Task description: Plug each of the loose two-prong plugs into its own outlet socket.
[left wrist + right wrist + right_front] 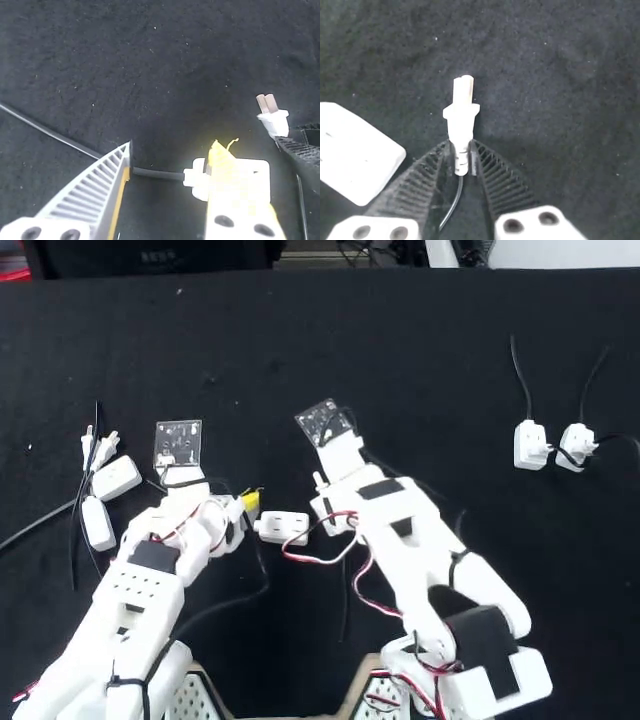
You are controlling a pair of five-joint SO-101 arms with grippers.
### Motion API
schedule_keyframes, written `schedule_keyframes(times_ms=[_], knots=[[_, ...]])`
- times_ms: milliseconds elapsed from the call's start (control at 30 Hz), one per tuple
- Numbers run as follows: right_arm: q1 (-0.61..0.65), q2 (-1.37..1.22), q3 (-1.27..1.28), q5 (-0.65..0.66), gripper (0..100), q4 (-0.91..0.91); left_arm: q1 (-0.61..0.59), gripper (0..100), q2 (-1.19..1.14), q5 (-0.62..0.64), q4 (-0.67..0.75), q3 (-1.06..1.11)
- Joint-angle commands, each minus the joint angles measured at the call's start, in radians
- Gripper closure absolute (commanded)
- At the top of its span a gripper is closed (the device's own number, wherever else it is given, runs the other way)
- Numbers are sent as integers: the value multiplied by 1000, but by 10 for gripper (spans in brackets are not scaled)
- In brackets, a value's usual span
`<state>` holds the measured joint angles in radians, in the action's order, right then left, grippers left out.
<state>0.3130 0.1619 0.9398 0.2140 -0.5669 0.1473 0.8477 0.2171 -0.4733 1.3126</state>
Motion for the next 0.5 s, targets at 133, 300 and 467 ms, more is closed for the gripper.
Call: schedule_keyframes(times_ms=[133, 300, 467], knots=[[21, -21, -56, 9, 966, 20, 13, 748, 18, -5, 5, -21], [23, -21, -113, 2, 904, -61, 13, 748, 18, -5, 8, -22], [23, -21, -162, 2, 917, -89, 13, 748, 18, -5, 5, -22]])
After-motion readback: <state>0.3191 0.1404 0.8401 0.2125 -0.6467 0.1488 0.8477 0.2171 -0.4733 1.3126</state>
